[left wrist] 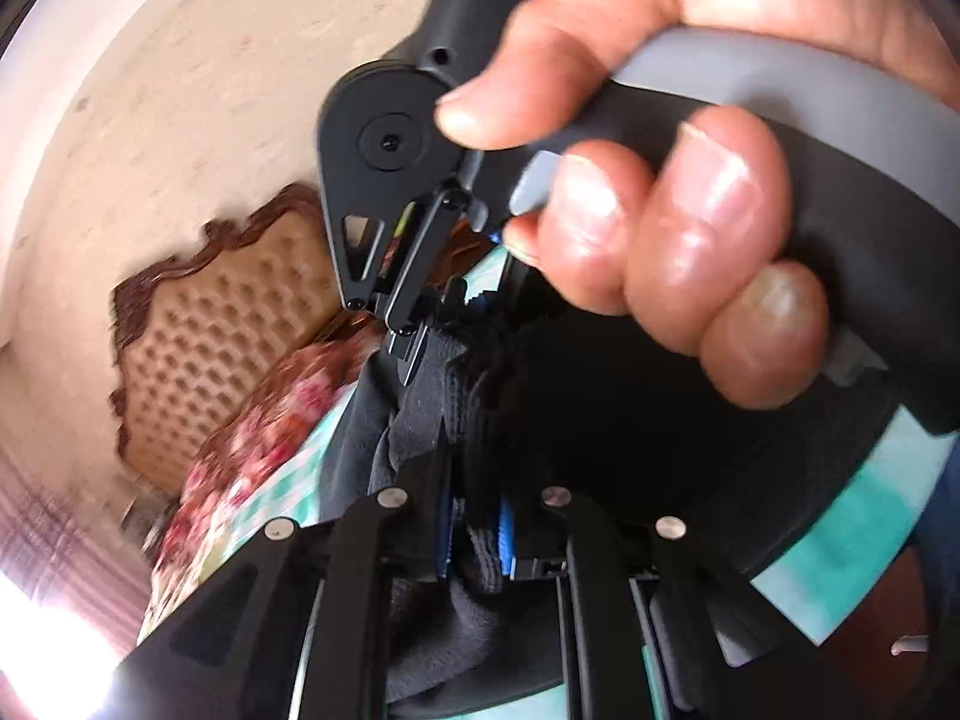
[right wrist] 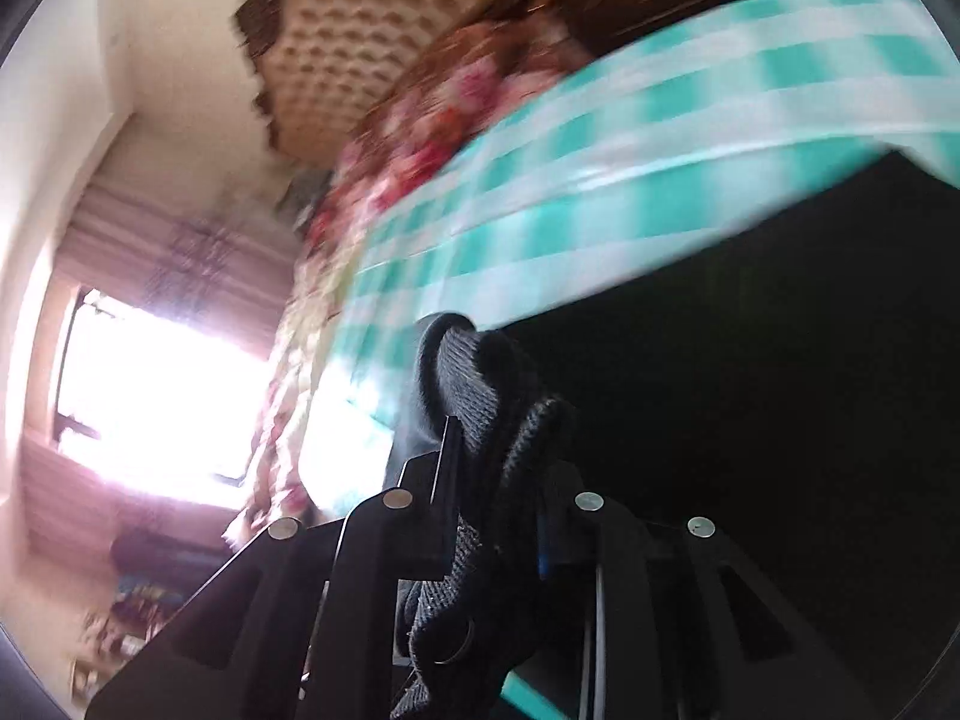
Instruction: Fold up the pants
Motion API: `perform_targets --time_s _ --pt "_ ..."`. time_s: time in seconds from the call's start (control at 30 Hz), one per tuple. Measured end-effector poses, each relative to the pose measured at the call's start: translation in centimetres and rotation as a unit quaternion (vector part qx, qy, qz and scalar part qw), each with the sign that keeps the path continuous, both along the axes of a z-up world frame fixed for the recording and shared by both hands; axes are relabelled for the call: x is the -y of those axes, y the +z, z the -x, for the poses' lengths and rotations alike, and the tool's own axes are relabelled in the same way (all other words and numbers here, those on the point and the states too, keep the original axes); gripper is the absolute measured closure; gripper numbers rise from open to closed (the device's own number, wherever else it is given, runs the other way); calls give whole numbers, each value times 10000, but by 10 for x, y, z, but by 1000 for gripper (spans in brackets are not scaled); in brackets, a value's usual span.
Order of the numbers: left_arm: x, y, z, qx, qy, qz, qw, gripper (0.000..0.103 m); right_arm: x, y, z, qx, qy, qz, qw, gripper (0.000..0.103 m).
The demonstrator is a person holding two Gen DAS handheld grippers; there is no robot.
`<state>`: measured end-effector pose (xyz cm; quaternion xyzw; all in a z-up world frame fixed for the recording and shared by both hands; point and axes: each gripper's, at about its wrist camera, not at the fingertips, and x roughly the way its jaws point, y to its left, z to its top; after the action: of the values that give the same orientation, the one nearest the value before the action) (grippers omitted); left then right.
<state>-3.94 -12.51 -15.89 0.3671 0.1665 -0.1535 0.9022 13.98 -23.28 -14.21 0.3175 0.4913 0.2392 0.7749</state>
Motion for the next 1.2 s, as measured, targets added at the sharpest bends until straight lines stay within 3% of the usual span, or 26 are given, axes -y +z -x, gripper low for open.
perform_targets --time_s 0.1,0.27,0.5,0.57,0.63,0.67,0.73,0.8,0.83,0.9,0.93,1.03,1.07,1.13,1.17,1.2 --pt "24 -25 3 -267 -249 -155 9992 92 31 -25 10 -259 -234 218 9992 80" --pt "35 -46 5 -279 -265 -324 9987 91 46 -59 13 -360 -203 182 9990 80" --pt "38 -37 -1 33 -68 -262 9996 90 53 -29 24 253 -94 422 9987 82" --pt "45 -48 -1 -222 -104 -315 9992 75 48 -33 20 219 -91 660 9975 82" --pt "49 -53 5 -248 -134 -299 9992 70 47 -48 18 163 -116 911 9956 82" --pt "48 -49 9 -257 -157 -190 9994 57 51 -49 21 219 -142 859 9960 82" --pt "40 -36 14 -263 -206 181 9993 38 55 -47 24 342 -256 833 9956 82" --pt "20 -16 22 -403 -177 837 9955 38 60 -38 30 469 -510 1050 9921 81" --pt "11 -7 25 -461 -126 1111 9927 39 65 -28 36 630 -764 1279 9868 81" --pt "-27 15 27 -536 205 1913 9799 52 75 -9 49 938 -1227 1689 9735 81" --pt "-41 21 28 -570 364 2162 9740 64 78 3 60 1120 -1400 1802 9672 81" --pt "-109 36 7 -827 1027 3138 9403 96 61 28 82 1532 -1437 2135 9541 81" --pt "-131 37 1 -904 1257 3373 9286 99 45 36 93 1743 -1346 2360 9465 80" --pt "-155 34 -15 -1045 1464 3524 9184 100 20 41 108 1948 -1181 2687 9359 52" --pt "-165 24 -23 -1282 1598 3637 9087 100 9 42 112 2002 -1135 2759 9332 15" --pt "-173 16 -35 -1576 1737 3667 9003 100 -4 42 117 2134 -1063 2767 9309 7"
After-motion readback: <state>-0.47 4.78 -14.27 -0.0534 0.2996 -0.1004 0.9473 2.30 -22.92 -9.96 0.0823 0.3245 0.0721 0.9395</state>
